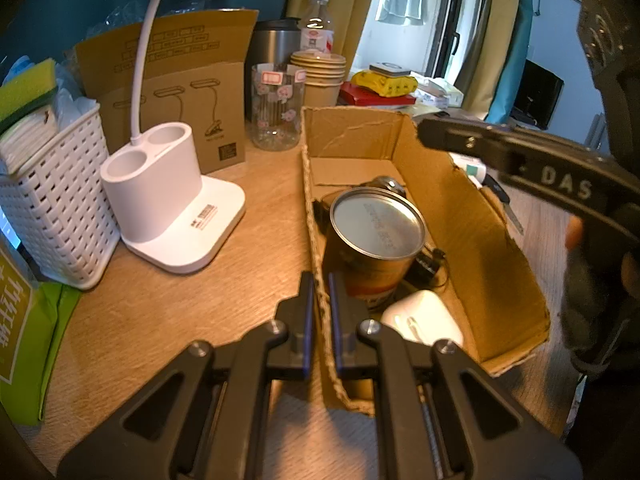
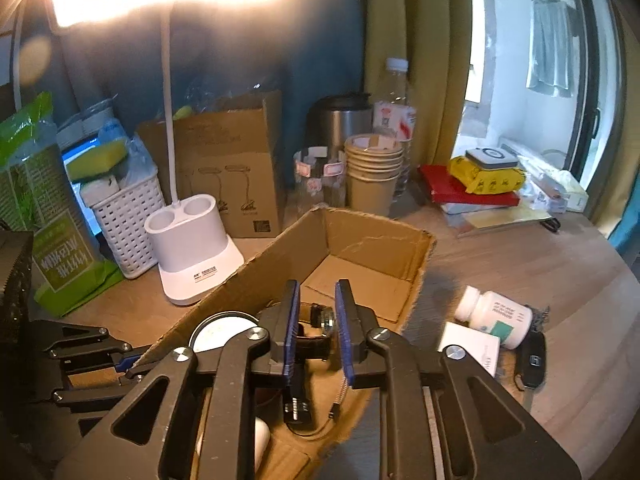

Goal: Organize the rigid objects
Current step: 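Move the right gripper back to the white charger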

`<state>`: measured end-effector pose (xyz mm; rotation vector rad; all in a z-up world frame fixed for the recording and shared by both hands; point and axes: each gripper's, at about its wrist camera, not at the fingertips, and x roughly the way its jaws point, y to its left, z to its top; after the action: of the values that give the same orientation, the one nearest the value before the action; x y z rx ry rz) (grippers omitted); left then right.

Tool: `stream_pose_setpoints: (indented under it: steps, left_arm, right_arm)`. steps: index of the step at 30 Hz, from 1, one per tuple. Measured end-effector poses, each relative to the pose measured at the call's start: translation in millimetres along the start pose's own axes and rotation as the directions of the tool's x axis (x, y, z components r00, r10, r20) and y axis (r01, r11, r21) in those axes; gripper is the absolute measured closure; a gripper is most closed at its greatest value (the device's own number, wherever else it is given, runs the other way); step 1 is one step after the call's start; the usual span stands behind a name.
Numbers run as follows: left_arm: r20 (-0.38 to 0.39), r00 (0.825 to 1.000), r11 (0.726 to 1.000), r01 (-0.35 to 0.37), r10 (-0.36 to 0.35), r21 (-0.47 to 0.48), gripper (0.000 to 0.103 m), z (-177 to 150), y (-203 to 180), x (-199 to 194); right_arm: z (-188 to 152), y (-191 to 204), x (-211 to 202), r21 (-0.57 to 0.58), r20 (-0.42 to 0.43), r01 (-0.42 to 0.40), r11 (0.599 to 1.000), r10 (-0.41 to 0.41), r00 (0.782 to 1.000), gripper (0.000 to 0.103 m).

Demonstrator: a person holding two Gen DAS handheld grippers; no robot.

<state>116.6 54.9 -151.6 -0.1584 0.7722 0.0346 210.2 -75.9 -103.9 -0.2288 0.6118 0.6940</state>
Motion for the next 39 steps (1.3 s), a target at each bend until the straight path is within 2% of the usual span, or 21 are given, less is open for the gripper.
stream_pose_setpoints:
  steps: [10, 12, 22, 24, 32, 39]
  left_arm:
    - [0.001, 1.0, 1.0, 0.0, 0.0, 0.001, 0.095, -0.1, 0.1, 0.1]
    - [0.0, 1.0, 1.0, 0.0, 0.0, 0.0, 0.095, 0.0, 0.1, 0.5]
    - [0.003, 1.0, 1.0, 0.001, -0.001, -0.001, 0.095, -0.2, 0.0, -1.1]
    - [0.003, 1.0, 1.0, 0.001, -0.001, -0.001, 0.095, 0.0, 0.1, -0.9]
    - [0.003, 1.0, 1.0, 0.001, -0.001, -0.001, 0.095, -0.4, -0.2, -1.1]
    - [0.003, 1.0, 1.0, 0.001, -0.001, -0.001, 0.095, -0.4, -0.1, -0.9]
  right_arm:
    - [0.6, -16.9, -25.9, 0.025, 0.046, 0.053, 0.998, -0.054, 0.997, 0.07]
    - [-0.1, -22.9, -30.7, 0.035, 0.053, 0.068, 0.997, -0.07, 0.996, 0.063]
    - [-5.5, -57.5, -47.9, 0.097, 0.07, 0.139, 0.985, -0.147, 0.987, 0.057]
    - [-7.8, -65.8, -49.7, 0.112, 0.069, 0.16, 0.981, -0.168, 0.983, 0.05]
    - [-22.4, -95.8, -50.1, 0.17, 0.044, 0.231, 0.958, -0.242, 0.969, 0.041]
    - [-35.4, -118.5, -49.7, 0.225, 0.011, 0.277, 0.934, -0.286, 0.958, 0.04]
